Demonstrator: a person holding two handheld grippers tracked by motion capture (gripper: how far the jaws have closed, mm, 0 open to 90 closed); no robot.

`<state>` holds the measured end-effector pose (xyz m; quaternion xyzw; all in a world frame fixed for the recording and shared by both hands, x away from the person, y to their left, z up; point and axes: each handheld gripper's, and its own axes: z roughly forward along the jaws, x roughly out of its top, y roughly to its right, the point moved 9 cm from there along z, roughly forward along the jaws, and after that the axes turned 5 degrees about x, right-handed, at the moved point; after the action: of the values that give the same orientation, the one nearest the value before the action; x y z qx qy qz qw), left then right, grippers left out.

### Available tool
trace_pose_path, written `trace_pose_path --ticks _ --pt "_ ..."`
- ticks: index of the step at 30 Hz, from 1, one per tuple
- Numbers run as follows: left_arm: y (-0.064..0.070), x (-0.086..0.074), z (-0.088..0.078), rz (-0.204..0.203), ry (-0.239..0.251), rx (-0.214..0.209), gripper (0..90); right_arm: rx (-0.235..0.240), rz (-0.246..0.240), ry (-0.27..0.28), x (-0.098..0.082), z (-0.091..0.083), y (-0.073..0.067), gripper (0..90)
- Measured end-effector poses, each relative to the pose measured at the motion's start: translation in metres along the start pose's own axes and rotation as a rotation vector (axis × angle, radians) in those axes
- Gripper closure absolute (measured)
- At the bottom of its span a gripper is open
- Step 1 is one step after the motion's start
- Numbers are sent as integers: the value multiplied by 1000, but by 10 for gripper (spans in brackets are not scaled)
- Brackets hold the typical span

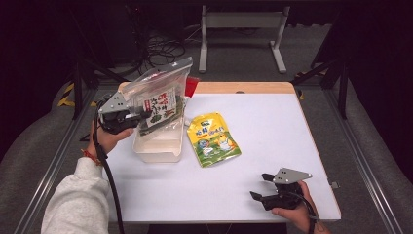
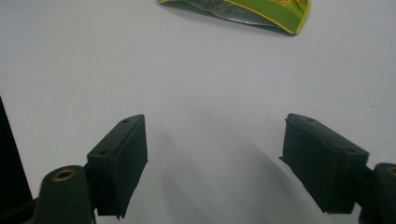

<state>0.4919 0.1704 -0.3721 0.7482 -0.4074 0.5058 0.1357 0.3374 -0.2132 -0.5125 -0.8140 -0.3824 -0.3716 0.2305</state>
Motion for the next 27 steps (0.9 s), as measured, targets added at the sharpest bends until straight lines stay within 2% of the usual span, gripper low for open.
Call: trace_pose_path --ticks 3,7,9,11,13,17,22,27 --pt "-1 -1 -1 24 -36 9 756 5 -3 -3 0 1 -1 220" --pt "2 -2 1 27 -37 11 757 9 -2 -10 0 3 -2 220" --pt "3 -8 8 32 -78 21 757 9 -2 -10 0 3 -2 220" --pt "8 -16 17 76 -130 28 758 11 -2 -10 0 3 -2 220" --pt "12 -15 22 42 -80 10 758 9 -3 -7 0 3 -2 220" --pt "6 -20 22 -21 -27 0 757 9 1 4 2 1 -2 220" --pt "7 -26 22 -28 -6 1 759 9 -3 8 2 1 -2 221" --pt "6 -38 26 -67 8 -12 760 7 -8 14 4 1 -3 222"
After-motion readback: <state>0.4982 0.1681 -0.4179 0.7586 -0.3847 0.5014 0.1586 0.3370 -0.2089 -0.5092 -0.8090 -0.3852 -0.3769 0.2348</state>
